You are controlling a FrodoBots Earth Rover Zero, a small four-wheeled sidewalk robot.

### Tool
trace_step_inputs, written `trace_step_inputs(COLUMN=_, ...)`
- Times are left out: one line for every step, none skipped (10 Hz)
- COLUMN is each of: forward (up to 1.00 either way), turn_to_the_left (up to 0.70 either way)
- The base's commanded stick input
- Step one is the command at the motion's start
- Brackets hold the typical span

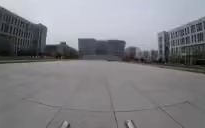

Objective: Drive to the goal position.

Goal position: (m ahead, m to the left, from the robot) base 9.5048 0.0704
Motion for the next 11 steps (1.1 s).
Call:
trace_step_inputs(forward=1.0, turn_to_the_left=0.0)
trace_step_inputs(forward=1.0, turn_to_the_left=0.0)
trace_step_inputs(forward=1.0, turn_to_the_left=0.0)
trace_step_inputs(forward=1.0, turn_to_the_left=0.0)
trace_step_inputs(forward=1.0, turn_to_the_left=-0.27)
trace_step_inputs(forward=1.0, turn_to_the_left=-0.4)
trace_step_inputs(forward=1.0, turn_to_the_left=-0.4)
trace_step_inputs(forward=1.0, turn_to_the_left=-0.4)
trace_step_inputs(forward=1.0, turn_to_the_left=-0.4)
trace_step_inputs(forward=1.0, turn_to_the_left=-0.4)
trace_step_inputs(forward=1.0, turn_to_the_left=-0.2)
